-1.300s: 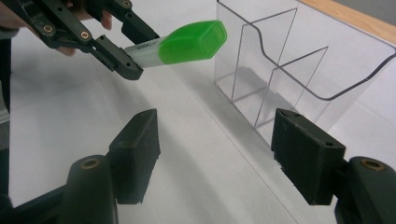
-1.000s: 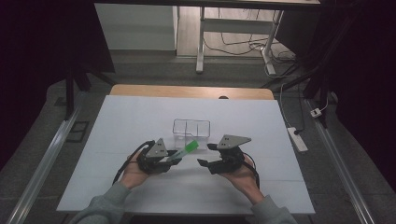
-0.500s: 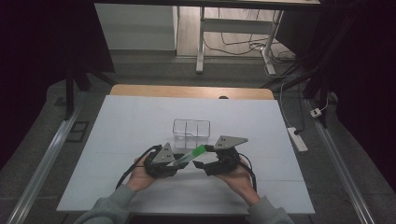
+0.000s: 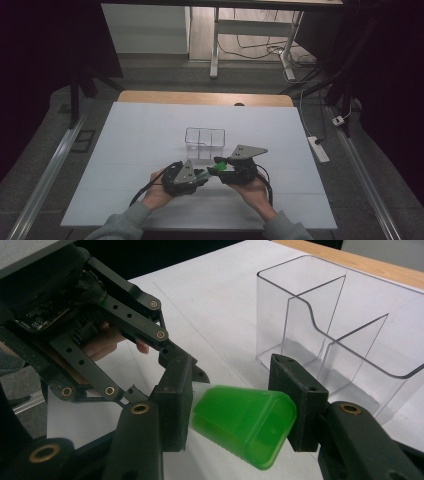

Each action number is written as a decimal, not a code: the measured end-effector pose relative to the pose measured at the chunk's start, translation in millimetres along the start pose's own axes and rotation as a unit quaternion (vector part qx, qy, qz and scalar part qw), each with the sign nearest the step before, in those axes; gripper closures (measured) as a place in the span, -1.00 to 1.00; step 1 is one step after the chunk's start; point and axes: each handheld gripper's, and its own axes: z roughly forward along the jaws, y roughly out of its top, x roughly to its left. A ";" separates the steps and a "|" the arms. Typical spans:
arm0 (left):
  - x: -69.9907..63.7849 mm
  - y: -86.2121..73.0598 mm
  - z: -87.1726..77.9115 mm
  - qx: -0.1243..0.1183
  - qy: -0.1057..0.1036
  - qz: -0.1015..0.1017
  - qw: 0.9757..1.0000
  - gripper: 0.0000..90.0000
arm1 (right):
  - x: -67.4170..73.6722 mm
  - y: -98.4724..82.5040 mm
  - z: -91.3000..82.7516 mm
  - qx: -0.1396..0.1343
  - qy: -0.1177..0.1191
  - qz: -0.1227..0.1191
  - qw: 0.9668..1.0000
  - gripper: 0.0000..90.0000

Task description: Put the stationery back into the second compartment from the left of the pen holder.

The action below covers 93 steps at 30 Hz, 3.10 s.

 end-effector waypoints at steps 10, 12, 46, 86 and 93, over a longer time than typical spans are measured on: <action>-1.5 1.0 -1.8 -0.015 0.018 -0.001 1.000 0.45 | -3.4 -3.0 4.8 0.008 0.016 0.027 0.999 0.05; -1.4 1.3 -2.4 -0.017 0.023 -0.002 1.000 0.45 | -2.3 -2.9 6.2 0.013 0.023 0.027 0.999 0.07; 7.4 -3.9 -1.6 0.003 0.024 -0.038 0.999 0.04 | 5.2 0.9 -1.1 -0.005 0.001 -0.018 1.000 0.64; 32.7 -105.3 -92.4 0.033 0.071 -0.193 0.978 -0.14 | -11.6 19.0 -19.8 -0.041 -0.043 -0.028 0.998 0.64; 34.5 -117.5 -100.9 0.035 0.082 -0.200 0.976 -0.16 | -13.4 45.2 -11.5 -0.052 -0.049 -0.039 0.997 0.64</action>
